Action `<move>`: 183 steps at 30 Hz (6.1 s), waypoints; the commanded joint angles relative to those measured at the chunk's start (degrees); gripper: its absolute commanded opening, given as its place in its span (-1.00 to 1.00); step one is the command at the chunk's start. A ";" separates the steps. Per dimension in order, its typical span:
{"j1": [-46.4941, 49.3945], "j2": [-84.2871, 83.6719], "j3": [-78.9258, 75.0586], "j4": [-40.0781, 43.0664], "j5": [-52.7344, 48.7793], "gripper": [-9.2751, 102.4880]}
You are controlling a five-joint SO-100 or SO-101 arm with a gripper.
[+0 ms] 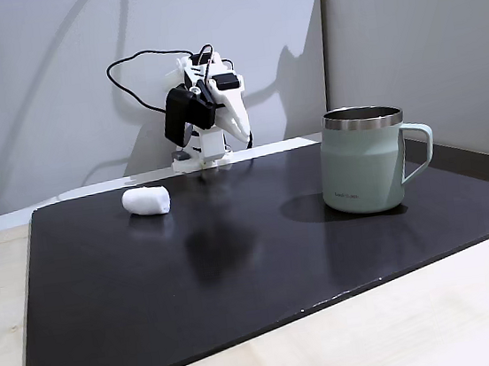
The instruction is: Grasp a gauze and put it in the cup.
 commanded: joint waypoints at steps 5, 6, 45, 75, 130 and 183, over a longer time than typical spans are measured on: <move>-1.76 0.53 -0.44 -0.53 -1.23 -0.83; -1.67 0.53 -0.44 -0.53 -1.23 -0.83; 15.56 -20.65 -40.25 23.38 2.55 -0.83; 36.39 -68.20 -75.59 42.19 -7.21 -0.58; 40.61 -100.11 -68.91 23.64 -17.14 -0.34; 11.43 -92.99 -121.29 59.85 5.54 -0.83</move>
